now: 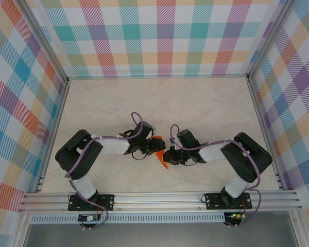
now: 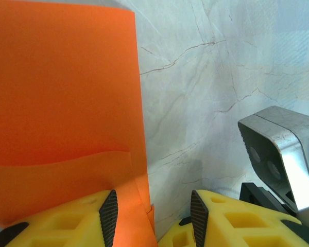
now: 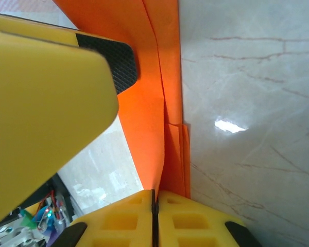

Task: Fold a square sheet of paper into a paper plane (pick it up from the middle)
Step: Fold the wing for the fifth time at the center of the table.

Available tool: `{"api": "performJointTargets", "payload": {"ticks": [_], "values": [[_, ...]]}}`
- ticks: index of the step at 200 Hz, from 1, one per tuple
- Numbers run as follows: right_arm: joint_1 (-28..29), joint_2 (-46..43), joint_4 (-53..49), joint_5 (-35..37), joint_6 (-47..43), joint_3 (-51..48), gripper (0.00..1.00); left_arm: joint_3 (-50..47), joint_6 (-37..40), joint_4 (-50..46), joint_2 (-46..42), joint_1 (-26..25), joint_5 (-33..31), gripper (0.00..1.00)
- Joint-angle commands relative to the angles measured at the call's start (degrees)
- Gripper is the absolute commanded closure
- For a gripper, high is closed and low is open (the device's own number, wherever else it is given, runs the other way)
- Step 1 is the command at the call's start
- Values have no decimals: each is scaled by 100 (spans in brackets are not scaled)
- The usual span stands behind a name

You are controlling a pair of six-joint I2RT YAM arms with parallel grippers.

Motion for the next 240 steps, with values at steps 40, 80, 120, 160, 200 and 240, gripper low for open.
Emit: {"api": "performJointTargets", "payload": {"ticks": [40,80,120,160,200,240], "values": [[284,-487,-858,423,67,-145,84,91,86,-313,103,-67,-83,56],[275,-921,-911,544,215,-229,80,100,111,-308,138,-65,-21,56],[274,-991,-852,525,220,-232,80,117,118,-313,166,-67,15,56],[271,-779,-636,359,82,-324,91,147,105,-347,161,-67,13,56],[341,-229,-505,10,-65,-432,93,188,52,-439,161,-66,-20,56],[469,57,-888,157,-148,-324,91,232,42,-586,174,-58,-90,56]]}}
